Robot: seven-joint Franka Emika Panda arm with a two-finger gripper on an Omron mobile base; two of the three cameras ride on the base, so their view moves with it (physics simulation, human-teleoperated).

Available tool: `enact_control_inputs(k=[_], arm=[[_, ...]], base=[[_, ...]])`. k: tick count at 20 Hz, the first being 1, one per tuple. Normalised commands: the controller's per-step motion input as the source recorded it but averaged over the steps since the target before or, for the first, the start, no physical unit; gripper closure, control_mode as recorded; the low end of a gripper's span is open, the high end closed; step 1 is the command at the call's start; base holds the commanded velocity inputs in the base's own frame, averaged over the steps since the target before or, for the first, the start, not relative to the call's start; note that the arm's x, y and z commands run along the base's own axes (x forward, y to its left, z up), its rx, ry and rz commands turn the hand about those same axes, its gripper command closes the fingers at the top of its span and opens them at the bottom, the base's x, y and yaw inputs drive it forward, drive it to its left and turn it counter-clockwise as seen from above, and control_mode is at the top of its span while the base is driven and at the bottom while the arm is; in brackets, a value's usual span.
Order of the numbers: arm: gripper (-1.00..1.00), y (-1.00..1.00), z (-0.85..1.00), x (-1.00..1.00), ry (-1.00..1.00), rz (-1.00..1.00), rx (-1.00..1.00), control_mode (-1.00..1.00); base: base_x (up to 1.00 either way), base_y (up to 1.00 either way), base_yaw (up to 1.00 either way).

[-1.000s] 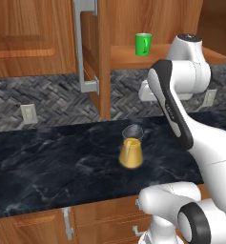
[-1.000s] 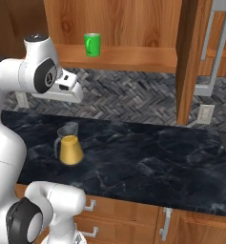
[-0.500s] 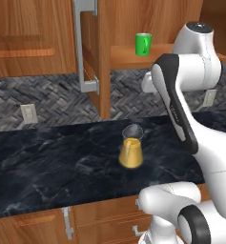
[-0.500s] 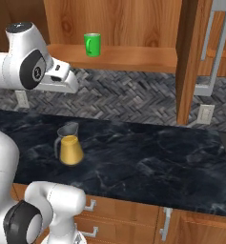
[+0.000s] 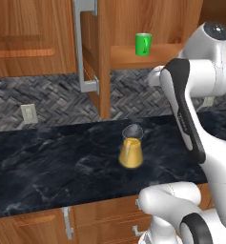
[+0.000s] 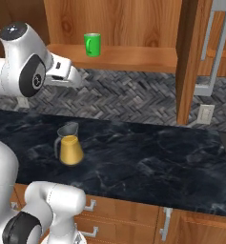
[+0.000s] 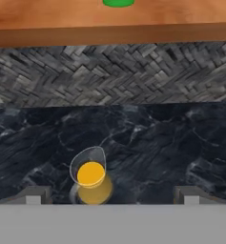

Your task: There is a tray on the dining counter. Grab the cup, mug, and pitcher and place them on the tray. The pitcher may be placed next to the tray if it cannot fit the tray.

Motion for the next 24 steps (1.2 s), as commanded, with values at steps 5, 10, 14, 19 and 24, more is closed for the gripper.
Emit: enact_control_inputs(k=[5, 10, 14, 19, 24], arm=[[-1.0, -0.03, 0.25, 0.11, -0.16, 0.0, 0.0, -1.0], [-1.0, 0.0, 0.5, 0.17, -0.11, 0.0, 0.01, -1.0], [-1.0, 0.0, 0.52, 0.26, -0.08, 0.0, 0.03, -1.0], [-1.0, 0.0, 0.32, 0.44, -0.02, 0.0, 0.02, -1.0], [-1.0, -0.15, 0.04, 0.67, 0.0, 0.0, 0.0, -1.0]], base=[[0.0, 0.0, 0.0], [0.0, 0.0, 0.0], [0.0, 0.0, 0.0], [0.0, 0.0, 0.0], [0.0, 0.0, 0.0]])
